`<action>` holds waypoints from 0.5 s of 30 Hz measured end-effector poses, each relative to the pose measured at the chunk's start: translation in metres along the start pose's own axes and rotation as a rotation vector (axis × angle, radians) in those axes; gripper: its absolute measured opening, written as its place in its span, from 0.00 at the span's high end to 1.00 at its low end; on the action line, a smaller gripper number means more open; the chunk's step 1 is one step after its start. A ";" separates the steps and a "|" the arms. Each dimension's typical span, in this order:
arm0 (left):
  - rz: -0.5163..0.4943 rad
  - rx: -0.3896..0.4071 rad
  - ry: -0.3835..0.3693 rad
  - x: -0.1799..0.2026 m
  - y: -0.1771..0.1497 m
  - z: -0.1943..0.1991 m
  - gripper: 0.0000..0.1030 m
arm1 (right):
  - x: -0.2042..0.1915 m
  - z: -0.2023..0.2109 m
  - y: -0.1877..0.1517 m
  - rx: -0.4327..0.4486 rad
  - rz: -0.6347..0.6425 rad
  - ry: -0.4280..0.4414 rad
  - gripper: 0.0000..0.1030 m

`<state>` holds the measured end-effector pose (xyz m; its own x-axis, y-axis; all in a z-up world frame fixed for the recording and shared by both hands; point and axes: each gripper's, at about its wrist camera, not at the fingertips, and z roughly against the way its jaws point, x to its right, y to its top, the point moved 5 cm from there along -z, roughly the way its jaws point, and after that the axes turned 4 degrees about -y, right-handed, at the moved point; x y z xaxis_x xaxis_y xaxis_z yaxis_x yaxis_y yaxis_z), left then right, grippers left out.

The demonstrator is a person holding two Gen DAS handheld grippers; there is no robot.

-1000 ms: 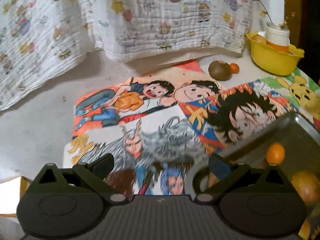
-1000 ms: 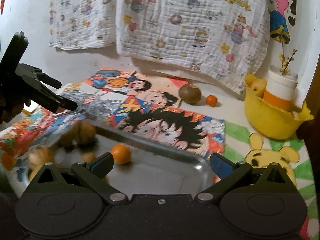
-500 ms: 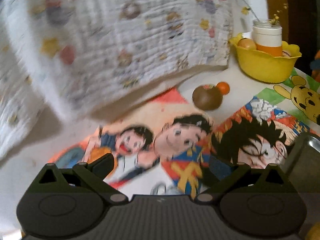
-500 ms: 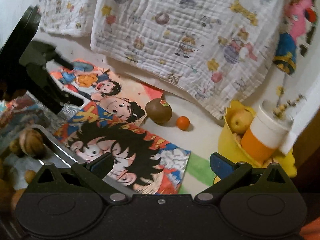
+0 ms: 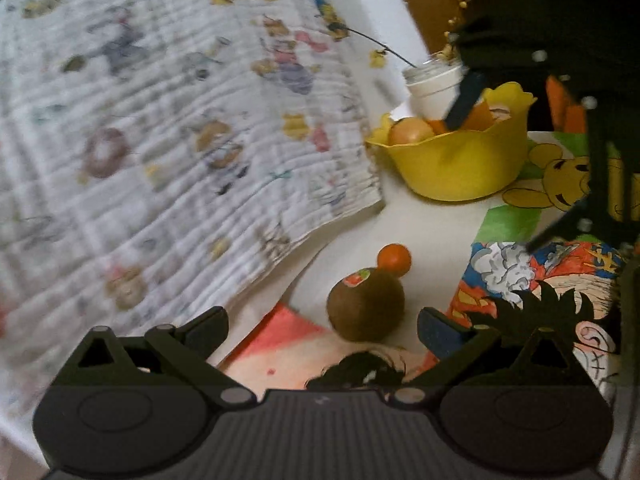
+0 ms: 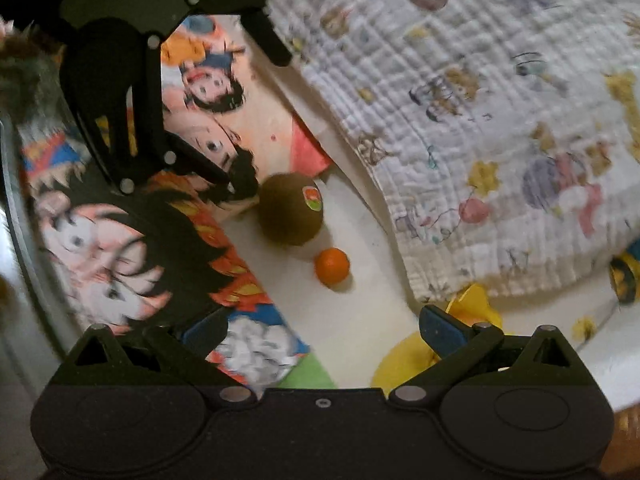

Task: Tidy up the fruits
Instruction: 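Move both grippers toward the kiwi and small orange beside the yellow bowl, then grasp the brown kiwi with the left gripper while the right grasps the small orange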

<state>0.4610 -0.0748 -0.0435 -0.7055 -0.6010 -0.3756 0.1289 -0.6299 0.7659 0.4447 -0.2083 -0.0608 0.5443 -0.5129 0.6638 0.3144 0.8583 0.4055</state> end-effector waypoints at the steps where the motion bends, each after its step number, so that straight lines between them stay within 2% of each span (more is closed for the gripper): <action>1: -0.015 0.016 -0.021 -0.001 0.000 -0.005 0.01 | 0.002 -0.006 0.001 -0.005 0.015 0.009 0.05; 4: -0.058 0.040 -0.058 -0.003 0.002 -0.021 0.01 | 0.007 -0.028 0.002 -0.027 0.076 0.018 0.10; 9: -0.013 0.042 -0.152 -0.007 0.005 -0.045 0.01 | 0.010 -0.058 0.009 -0.060 0.103 0.021 0.18; 15: -0.004 0.019 -0.186 -0.004 0.002 -0.064 0.01 | 0.004 -0.083 0.018 -0.067 0.157 0.035 0.25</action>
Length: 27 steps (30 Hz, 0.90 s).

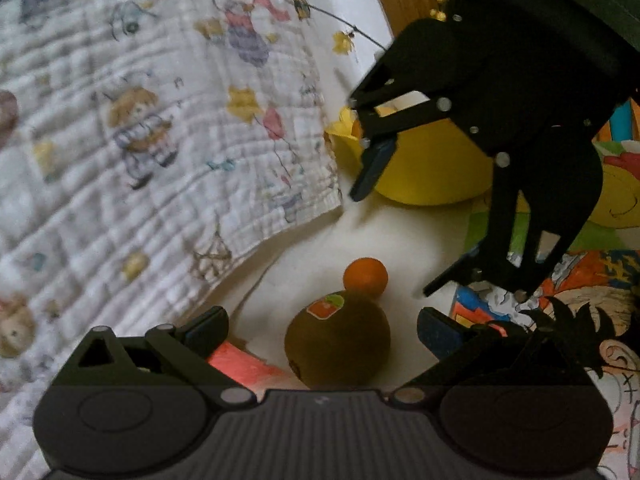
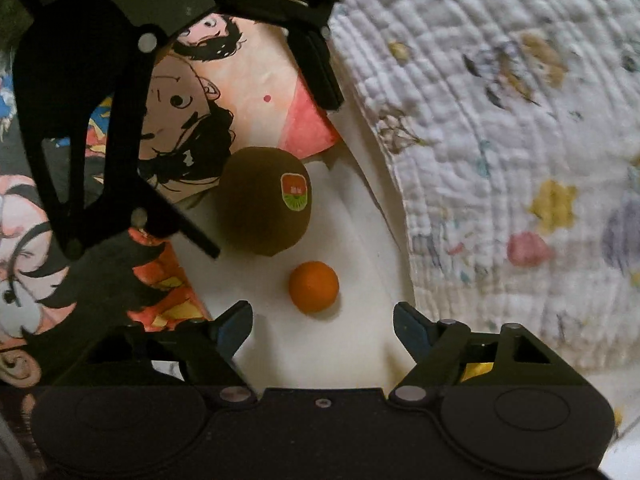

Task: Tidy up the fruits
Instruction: 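Grasp the brown kiwi with the left gripper while the right grasps the small orange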

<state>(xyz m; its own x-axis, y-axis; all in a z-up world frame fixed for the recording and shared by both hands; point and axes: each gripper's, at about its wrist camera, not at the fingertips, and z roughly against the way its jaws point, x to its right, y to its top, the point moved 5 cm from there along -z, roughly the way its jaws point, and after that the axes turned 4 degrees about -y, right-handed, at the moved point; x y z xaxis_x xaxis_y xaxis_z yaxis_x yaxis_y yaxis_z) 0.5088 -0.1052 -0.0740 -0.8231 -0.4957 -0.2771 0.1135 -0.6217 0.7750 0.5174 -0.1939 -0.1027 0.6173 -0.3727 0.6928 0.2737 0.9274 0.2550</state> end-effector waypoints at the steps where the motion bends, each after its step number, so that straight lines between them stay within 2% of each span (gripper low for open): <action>1: 0.005 -0.004 -0.005 0.000 -0.001 -0.003 0.01 | -0.001 -0.003 0.001 0.001 0.014 0.005 0.27; 9: 0.028 -0.010 -0.040 -0.005 -0.002 -0.020 0.07 | 0.000 -0.026 0.008 -0.013 0.070 0.051 0.43; 14: 0.053 -0.030 -0.073 -0.004 -0.010 -0.029 0.13 | 0.012 -0.044 0.016 -0.032 0.039 0.092 0.43; 16: 0.045 -0.037 -0.071 -0.004 -0.014 -0.032 0.19 | 0.019 -0.048 0.018 -0.043 0.024 0.116 0.44; 23: 0.063 -0.028 -0.078 -0.009 -0.010 -0.040 0.22 | 0.037 -0.057 0.024 -0.075 -0.002 0.194 0.47; 27: 0.062 -0.025 -0.081 -0.007 -0.008 -0.044 0.34 | 0.045 -0.063 0.028 -0.099 0.000 0.236 0.50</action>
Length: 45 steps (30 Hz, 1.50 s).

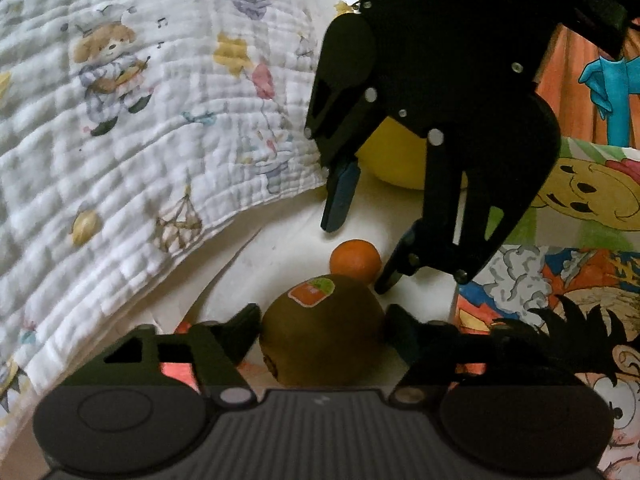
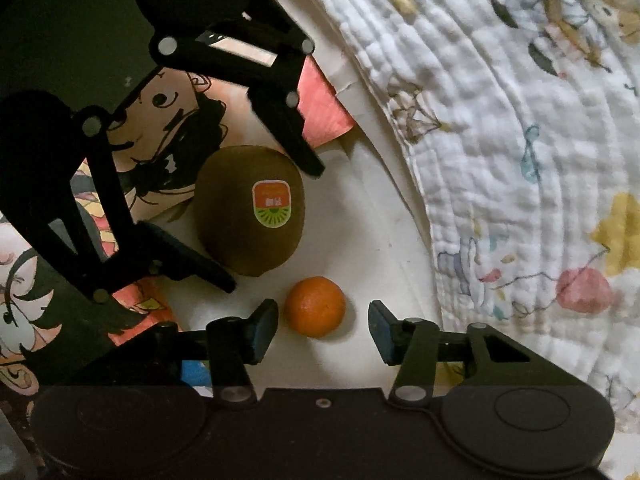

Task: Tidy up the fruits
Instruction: 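Grasp the brown kiwi with the left gripper while the right grasps the small orange, then carry the kiwi with the left gripper over the tray while the right carries the orange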

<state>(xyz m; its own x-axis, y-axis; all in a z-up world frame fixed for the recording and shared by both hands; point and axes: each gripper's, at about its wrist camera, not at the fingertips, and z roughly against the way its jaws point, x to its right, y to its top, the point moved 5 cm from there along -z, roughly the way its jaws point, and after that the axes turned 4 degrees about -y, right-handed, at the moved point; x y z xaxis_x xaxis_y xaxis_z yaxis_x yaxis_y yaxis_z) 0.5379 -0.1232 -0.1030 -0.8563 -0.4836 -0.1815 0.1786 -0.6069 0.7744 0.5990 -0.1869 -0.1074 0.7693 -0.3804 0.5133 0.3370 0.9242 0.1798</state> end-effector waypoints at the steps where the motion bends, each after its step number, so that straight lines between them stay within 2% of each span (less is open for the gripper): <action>1: 0.000 0.001 0.003 -0.001 0.000 0.002 0.34 | 0.002 -0.001 0.001 -0.004 -0.002 0.010 0.53; 5: 0.016 0.002 0.001 0.000 -0.003 0.008 0.36 | 0.007 -0.002 0.006 -0.014 -0.020 0.048 0.61; 8: 0.027 -0.009 0.010 0.000 -0.004 0.011 0.36 | 0.011 -0.001 0.006 -0.014 -0.049 0.063 0.64; 16: 0.050 -0.058 0.046 0.005 -0.005 0.022 0.36 | 0.007 0.005 -0.002 0.048 -0.114 -0.011 0.68; 27: 0.236 -0.090 0.092 -0.004 -0.018 0.053 0.36 | -0.023 0.022 -0.015 0.168 -0.184 -0.084 0.68; 36: 0.317 -0.071 0.114 0.004 -0.023 0.094 0.36 | -0.053 0.064 -0.027 0.272 -0.232 -0.084 0.68; 45: 0.332 -0.040 0.105 0.043 -0.014 0.128 0.36 | -0.104 0.129 -0.051 0.370 -0.258 -0.082 0.68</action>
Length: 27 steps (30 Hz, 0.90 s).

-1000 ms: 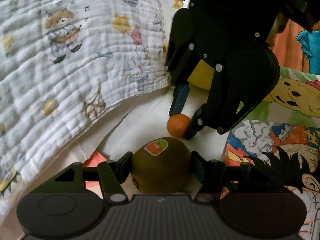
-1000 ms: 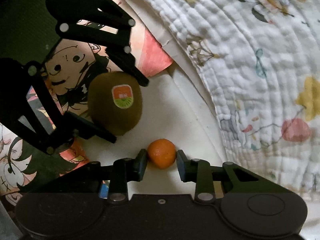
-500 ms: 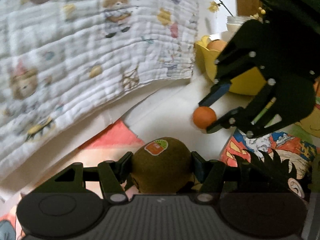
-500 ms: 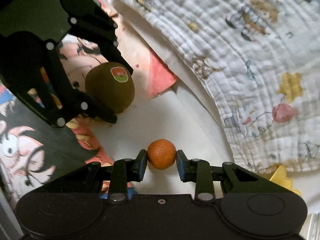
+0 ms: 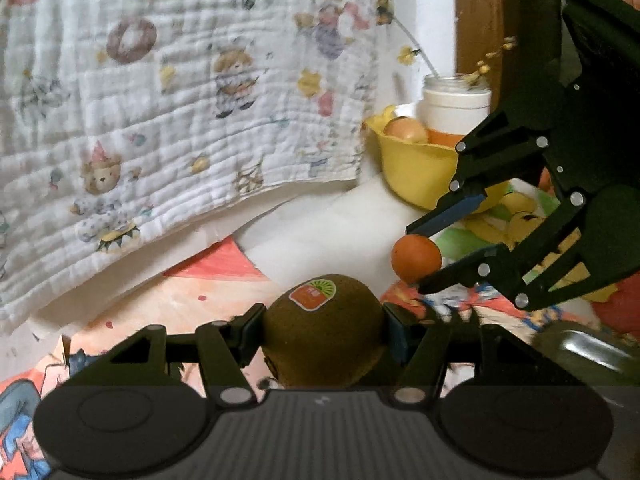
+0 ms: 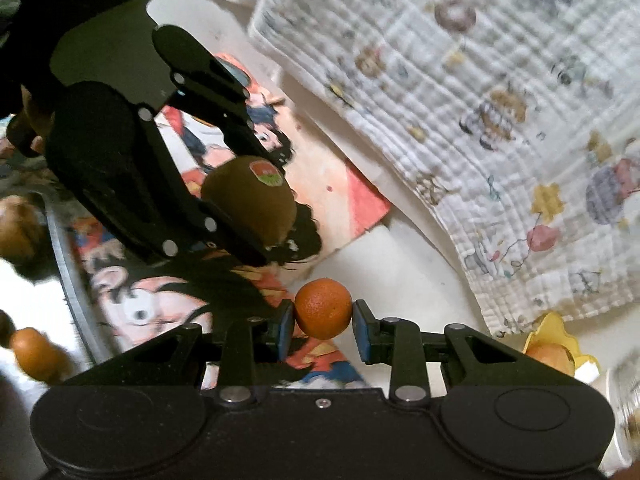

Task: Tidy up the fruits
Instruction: 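Carry the kiwi with the left gripper over the tray while the right carries the orange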

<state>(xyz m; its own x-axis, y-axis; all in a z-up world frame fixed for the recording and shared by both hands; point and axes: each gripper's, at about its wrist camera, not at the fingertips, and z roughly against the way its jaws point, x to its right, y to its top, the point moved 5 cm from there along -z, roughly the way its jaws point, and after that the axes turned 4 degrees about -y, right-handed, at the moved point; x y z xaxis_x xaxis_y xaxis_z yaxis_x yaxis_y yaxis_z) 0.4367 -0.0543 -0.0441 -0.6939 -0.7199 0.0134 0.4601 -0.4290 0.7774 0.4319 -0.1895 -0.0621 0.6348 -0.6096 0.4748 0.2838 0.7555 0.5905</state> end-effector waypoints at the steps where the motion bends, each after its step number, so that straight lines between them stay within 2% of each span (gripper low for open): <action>1: -0.002 0.004 -0.002 0.007 0.000 0.002 0.36 | -0.003 0.008 -0.002 0.009 -0.005 0.001 0.68; 2: -0.004 0.008 -0.004 0.012 -0.001 0.006 0.36 | -0.005 0.004 -0.004 0.018 -0.007 0.003 0.68; 8: 0.024 0.027 -0.043 0.043 -0.010 0.026 0.36 | -0.027 0.039 -0.025 0.063 -0.050 0.008 0.68; 20: 0.004 0.027 -0.101 0.102 -0.026 0.045 0.36 | -0.063 0.101 -0.084 0.090 -0.137 0.018 0.68; 27: 0.022 -0.018 -0.098 0.126 -0.039 0.043 0.36 | -0.084 0.110 -0.106 0.087 -0.179 0.023 0.68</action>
<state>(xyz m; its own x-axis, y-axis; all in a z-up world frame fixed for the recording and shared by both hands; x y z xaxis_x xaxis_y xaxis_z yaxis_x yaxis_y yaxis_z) 0.3072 -0.1047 -0.0460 -0.7340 -0.6727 0.0930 0.4851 -0.4235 0.7651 0.2695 -0.2448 -0.0928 0.5966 -0.7256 0.3428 0.3309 0.6116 0.7187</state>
